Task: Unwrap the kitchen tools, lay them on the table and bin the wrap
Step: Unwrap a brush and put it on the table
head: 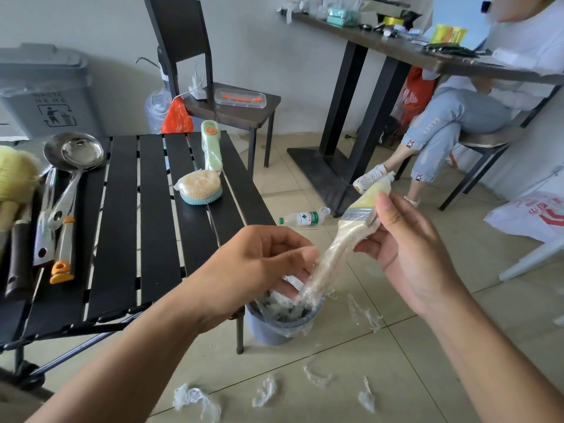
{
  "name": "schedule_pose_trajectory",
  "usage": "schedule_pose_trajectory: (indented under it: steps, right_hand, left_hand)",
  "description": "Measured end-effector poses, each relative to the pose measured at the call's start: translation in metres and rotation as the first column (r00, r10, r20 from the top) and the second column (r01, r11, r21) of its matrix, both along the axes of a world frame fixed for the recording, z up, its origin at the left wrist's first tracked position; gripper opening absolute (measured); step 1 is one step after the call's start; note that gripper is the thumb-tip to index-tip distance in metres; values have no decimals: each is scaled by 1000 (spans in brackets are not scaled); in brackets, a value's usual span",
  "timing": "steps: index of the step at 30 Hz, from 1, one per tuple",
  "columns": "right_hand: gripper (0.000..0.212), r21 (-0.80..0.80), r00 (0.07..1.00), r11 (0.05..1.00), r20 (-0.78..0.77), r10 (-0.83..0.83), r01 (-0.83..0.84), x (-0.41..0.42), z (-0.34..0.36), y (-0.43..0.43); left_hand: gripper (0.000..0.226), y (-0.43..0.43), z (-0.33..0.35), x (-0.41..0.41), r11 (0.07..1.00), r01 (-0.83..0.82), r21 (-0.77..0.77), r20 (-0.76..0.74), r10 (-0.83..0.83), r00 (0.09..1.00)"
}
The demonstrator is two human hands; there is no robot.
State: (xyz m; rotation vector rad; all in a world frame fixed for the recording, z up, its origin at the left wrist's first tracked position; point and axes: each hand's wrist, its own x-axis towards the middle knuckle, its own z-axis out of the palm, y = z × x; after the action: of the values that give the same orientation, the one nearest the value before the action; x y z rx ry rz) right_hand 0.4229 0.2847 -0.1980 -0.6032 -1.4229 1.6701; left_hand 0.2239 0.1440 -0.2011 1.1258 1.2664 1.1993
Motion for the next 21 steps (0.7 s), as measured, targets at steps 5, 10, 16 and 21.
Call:
schedule_pose_trajectory:
  steps: [5, 10, 16, 21]
  right_hand:
    - [33, 0, 998, 998, -36, 60, -60, 1, 1, -2]
    - [29, 7, 998, 998, 10, 61, -61, 1, 0, -2]
    - [41, 20, 999, 1000, 45, 2, -2, 9, 2, 6]
    - [29, 18, 998, 998, -15, 62, -62, 4, 0, 1]
  left_hand:
    - [27, 1, -4, 5, 999, 47, -18, 125, -45, 991]
    - [19, 0, -2, 6, 1000, 12, -7, -28, -13, 1000]
    - [18, -2, 3, -2, 986, -145, 76, -101, 153, 983]
    - [17, -5, 2, 6, 999, 8, 33, -130, -3, 992]
